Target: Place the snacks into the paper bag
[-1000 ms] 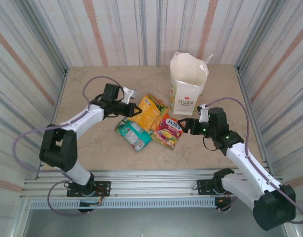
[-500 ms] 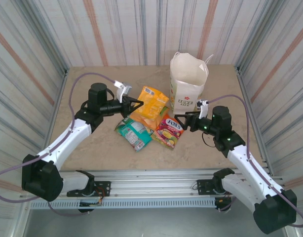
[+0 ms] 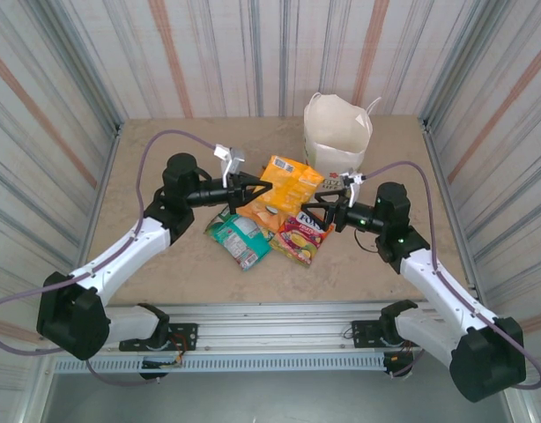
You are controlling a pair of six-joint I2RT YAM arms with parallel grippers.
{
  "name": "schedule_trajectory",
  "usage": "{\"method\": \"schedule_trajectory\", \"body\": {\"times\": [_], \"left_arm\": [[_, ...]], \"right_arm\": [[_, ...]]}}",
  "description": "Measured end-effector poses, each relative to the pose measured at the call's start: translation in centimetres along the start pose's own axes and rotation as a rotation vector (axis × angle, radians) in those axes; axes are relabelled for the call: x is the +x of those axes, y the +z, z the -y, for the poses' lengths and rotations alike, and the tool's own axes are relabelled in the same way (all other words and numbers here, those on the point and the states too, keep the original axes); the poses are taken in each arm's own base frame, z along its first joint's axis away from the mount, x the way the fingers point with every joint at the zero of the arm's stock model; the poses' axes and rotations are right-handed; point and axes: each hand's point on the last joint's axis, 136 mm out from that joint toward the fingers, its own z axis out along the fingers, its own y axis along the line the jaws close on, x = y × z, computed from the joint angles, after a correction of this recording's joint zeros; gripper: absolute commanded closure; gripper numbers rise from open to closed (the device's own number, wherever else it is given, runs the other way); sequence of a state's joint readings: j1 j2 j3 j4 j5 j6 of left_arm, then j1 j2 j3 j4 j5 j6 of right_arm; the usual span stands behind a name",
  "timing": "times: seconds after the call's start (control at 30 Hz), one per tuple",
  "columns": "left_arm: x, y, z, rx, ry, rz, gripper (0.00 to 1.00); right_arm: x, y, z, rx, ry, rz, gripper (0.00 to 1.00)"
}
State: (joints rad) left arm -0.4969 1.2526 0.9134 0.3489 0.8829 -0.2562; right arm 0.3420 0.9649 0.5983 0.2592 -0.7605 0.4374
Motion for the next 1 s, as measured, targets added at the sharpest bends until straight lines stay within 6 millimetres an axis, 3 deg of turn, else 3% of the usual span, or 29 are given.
{"method": "schedule_trajectory", "body": {"times": [0.23, 0.37, 0.43, 0.53, 0.57, 0.7, 0.73, 0.9, 0.93, 1.0], "left_arm": [[-0.4, 1.1, 0.3, 0.059, 0.009, 0.018, 0.99], [0.3, 2.0, -0.5, 0.071, -0.013, 0.001, 0.98], [0.4, 2.3, -0.7, 0.077, -0.018, -0.005, 0.97], [0.1, 2.7, -0.9, 0.084, -0.015, -0.006, 0.88], [-0.1, 2.8, -0.9, 0.085, -0.009, -0.003, 0.8], [-1.0, 3.0, -1.1, 0.074, 0.007, 0.003, 0.4], [-1.2, 3.0, -1.3, 0.063, 0.007, 0.004, 0.37], [-2.3, 3.0, -3.1, -0.05, -0.006, 0.006, 0.35], [-2.6, 3.0, -3.7, -0.09, -0.009, 0.004, 0.35], [-2.8, 2.8, -4.7, -0.16, -0.014, -0.004, 0.35]], "right_arm": [[-1.3, 0.3, -1.7, -0.077, -0.069, 0.031, 0.4], [-2.0, 0.1, -2.2, -0.087, -0.122, 0.059, 0.72], [-2.3, -0.1, -2.5, -0.089, -0.143, 0.072, 0.82], [-2.8, -0.4, -2.6, -0.072, -0.172, 0.095, 0.92], [-2.9, -0.5, -2.5, -0.059, -0.177, 0.104, 0.96], [-3.8, -1.1, -1.7, 0.031, -0.183, 0.135, 0.98], [-4.3, -1.2, -1.3, 0.066, -0.18, 0.143, 0.98], [-8.6, -2.6, -0.5, 0.225, -0.215, 0.221, 0.93], [-9.8, -3.2, -0.3, 0.267, -0.224, 0.25, 0.89], [-12.3, -4.4, 0.3, 0.362, -0.232, 0.313, 0.91]]}}
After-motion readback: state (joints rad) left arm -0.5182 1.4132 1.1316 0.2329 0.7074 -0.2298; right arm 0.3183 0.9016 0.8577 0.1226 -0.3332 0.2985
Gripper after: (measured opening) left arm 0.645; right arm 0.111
